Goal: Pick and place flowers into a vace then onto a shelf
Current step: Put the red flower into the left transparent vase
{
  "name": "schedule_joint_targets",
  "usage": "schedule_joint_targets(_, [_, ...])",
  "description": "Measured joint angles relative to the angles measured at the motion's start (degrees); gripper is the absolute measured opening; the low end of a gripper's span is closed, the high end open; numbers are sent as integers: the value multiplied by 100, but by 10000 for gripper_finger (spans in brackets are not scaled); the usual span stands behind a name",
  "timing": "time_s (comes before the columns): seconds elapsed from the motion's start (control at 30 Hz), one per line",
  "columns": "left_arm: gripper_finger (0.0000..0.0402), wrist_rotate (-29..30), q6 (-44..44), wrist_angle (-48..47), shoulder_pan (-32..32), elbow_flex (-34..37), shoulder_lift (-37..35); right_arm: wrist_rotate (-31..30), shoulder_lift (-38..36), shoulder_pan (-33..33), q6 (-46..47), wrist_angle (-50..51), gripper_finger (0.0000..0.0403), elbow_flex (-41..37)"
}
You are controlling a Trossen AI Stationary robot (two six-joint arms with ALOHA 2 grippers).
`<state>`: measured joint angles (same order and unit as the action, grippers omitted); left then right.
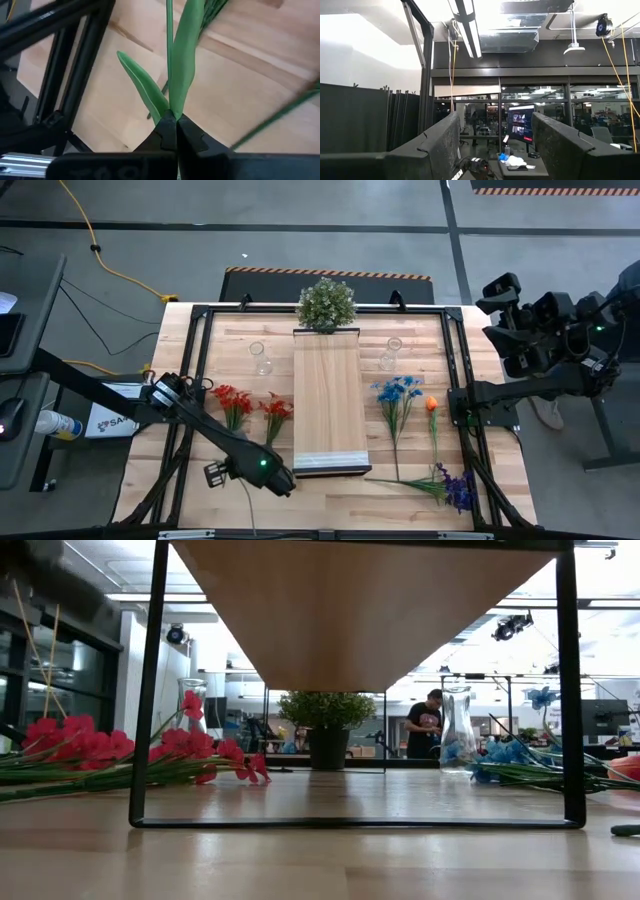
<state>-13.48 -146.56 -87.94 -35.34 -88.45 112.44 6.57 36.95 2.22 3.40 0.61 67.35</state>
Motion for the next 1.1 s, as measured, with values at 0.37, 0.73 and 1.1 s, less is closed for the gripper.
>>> schedule_joint_targets(0.37, [25, 759, 87, -201, -71, -517, -11, 0, 0, 0, 0, 68, 236, 0])
schedule_joint_targets(0.73, [25, 1441, 232, -209, -142, -754, -11, 0, 0, 2, 16, 202, 236, 0])
schedule_joint_targets(1.1, [25, 2298, 90, -202, -726, -1193, -44, -48, 0, 2, 15, 215, 236, 0])
